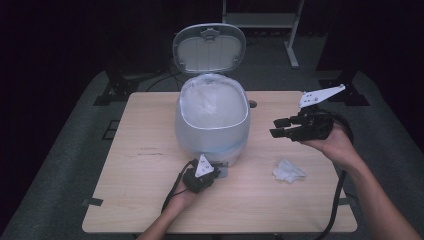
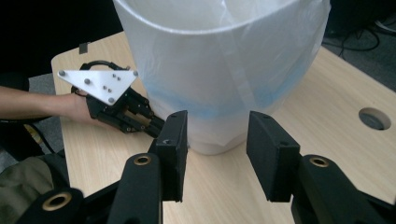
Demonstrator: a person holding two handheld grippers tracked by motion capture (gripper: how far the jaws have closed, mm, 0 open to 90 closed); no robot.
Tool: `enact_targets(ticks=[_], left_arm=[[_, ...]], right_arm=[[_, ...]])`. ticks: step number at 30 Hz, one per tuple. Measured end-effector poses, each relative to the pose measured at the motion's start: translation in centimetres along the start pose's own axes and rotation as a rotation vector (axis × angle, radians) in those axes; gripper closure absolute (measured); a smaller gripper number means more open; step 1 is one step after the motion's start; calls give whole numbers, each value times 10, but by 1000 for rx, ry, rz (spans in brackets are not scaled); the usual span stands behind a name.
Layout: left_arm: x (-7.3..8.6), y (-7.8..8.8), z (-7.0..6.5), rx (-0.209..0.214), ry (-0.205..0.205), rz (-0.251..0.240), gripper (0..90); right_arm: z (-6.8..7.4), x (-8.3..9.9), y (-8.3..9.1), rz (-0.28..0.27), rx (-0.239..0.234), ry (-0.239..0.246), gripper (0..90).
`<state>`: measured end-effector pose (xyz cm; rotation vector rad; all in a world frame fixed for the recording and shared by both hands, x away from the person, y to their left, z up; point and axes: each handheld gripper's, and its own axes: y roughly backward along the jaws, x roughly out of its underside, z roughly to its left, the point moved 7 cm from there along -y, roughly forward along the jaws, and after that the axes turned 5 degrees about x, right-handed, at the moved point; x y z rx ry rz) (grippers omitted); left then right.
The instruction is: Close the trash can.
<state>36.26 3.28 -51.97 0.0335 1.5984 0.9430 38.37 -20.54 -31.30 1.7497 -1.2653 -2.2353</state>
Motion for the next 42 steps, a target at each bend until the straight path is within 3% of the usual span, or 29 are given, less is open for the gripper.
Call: enact_targets(ticks=[26,42], left_arm=[[0,-1,-1,0,3,-9,829],[0,0,0,-1,2,-7,829]], right_arm=[[-8,38,4,-17,12,-34,553],[-12,62,3,2,18,-52,532]])
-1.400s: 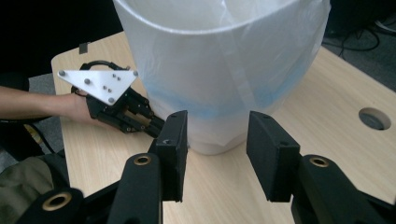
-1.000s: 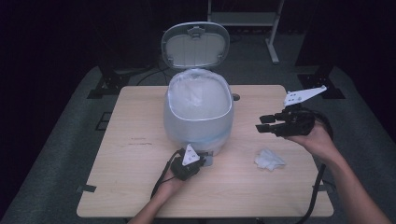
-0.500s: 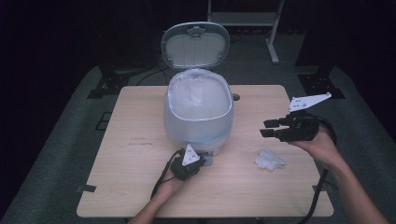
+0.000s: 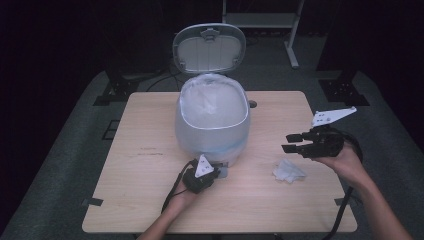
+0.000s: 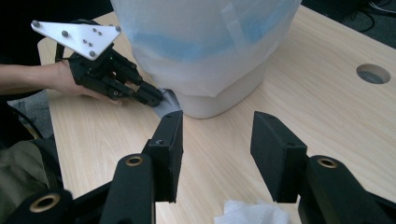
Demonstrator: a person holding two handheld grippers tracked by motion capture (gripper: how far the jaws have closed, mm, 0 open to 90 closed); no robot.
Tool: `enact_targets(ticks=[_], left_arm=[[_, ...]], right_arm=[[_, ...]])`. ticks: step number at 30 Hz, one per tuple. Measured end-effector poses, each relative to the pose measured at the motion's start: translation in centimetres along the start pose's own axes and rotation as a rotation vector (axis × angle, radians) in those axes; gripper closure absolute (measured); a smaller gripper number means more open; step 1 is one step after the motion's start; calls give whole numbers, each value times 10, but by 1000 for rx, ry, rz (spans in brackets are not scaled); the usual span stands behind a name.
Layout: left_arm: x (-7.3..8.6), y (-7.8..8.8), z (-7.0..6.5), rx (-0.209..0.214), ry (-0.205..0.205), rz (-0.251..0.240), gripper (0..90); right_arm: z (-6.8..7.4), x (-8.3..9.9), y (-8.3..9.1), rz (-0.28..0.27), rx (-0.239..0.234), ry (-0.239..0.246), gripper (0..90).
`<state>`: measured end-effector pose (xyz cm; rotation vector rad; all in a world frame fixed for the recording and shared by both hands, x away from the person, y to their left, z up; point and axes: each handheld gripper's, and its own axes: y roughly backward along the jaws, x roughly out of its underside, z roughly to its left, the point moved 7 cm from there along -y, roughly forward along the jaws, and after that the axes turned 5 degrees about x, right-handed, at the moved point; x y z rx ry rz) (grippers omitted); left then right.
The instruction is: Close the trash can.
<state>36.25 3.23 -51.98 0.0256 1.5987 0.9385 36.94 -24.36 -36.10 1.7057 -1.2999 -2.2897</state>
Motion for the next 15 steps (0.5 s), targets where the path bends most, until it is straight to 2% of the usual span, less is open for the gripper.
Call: enact_targets(ticks=[15], left_arm=[[1,1,1,0,-10,11,829]], right_arm=[[-4,24,-3,5,5,-21,527]])
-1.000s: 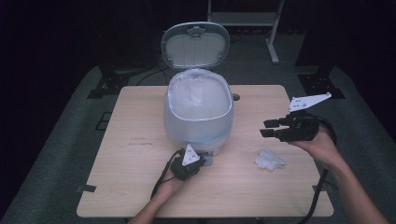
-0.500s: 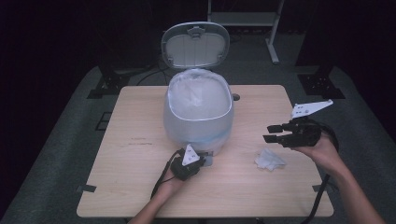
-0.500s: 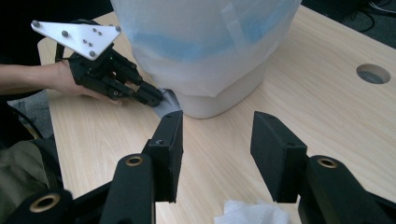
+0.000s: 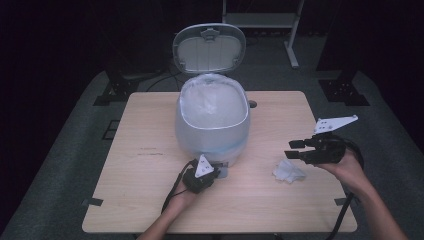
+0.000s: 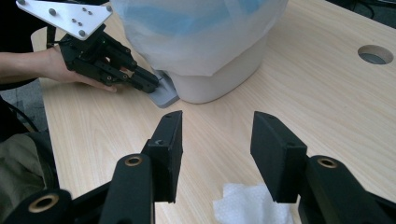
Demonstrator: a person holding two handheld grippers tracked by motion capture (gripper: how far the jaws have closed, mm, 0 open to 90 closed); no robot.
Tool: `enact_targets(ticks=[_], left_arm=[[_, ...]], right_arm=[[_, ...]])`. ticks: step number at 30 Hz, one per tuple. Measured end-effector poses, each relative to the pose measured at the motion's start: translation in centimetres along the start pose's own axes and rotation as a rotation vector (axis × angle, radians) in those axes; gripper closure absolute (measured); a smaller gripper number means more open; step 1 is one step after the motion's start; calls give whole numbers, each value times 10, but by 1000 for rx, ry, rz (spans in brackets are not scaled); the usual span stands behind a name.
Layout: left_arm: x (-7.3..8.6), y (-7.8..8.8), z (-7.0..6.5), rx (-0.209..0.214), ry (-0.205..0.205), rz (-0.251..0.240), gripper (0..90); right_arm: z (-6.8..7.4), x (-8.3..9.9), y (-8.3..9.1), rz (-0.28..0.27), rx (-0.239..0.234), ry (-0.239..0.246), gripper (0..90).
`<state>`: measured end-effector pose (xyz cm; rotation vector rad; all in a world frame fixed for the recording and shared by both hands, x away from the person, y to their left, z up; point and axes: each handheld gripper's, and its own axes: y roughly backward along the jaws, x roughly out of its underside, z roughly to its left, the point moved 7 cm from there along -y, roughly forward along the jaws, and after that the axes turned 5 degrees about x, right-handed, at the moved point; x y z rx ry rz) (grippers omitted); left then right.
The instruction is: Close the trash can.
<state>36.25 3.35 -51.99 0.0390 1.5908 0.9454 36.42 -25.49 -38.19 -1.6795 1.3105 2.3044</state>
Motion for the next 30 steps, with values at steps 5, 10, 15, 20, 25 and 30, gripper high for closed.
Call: enact_targets(ticks=[5,10,15,20,25,30], left_arm=[[0,-1,-1,0,11,-9,829],[-1,-1,-1,0,8,-8,829],[-1,-1,-1,-3,9,-12,829],[-1,-1,-1,-3,13,-16,829],[-1,-1,-1,-4,14,-16,829],[-1,-1,-1,-3,11,-12,829]], right_arm=[[-1,4,0,-2,7,-1,524],[-3,14,-4,8,10,-6,521],[-5,20,-6,9,13,-13,513],[-5,28,-7,15,20,-16,512],[-7,36,-8,13,25,-26,504],[-9,49,-11,30,30,-39,504]])
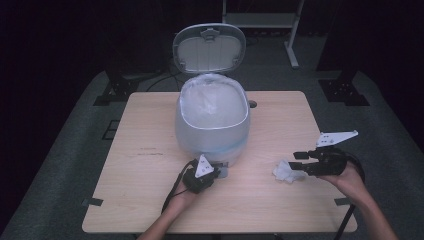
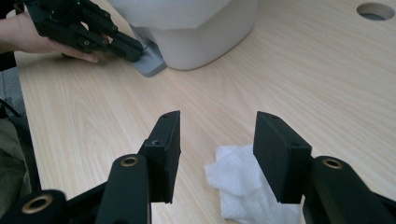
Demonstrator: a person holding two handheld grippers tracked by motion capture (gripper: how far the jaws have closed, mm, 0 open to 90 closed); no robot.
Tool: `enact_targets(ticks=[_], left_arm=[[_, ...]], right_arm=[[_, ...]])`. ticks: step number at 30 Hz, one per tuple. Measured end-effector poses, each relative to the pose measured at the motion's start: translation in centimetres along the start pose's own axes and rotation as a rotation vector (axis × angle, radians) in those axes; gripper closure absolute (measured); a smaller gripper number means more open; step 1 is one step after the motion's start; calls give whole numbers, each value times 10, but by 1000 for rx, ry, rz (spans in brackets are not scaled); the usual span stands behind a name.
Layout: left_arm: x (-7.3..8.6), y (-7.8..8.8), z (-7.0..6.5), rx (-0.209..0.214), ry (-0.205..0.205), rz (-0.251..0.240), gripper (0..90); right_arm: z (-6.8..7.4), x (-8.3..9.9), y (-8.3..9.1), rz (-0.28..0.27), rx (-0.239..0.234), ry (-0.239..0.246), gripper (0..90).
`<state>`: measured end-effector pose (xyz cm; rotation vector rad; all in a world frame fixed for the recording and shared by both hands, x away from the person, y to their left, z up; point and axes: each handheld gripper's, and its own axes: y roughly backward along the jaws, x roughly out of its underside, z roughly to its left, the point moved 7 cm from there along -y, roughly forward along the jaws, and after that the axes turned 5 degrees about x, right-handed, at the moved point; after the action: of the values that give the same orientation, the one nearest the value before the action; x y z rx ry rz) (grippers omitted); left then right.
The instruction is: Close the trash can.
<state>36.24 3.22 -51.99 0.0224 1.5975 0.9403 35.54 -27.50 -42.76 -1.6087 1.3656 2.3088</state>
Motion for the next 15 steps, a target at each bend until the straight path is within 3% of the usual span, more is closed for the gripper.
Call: enact_targets(ticks=[15], left_arm=[[0,0,0,1,-1,0,829]], right_arm=[[-3,26,-15,34,12,-12,496]])
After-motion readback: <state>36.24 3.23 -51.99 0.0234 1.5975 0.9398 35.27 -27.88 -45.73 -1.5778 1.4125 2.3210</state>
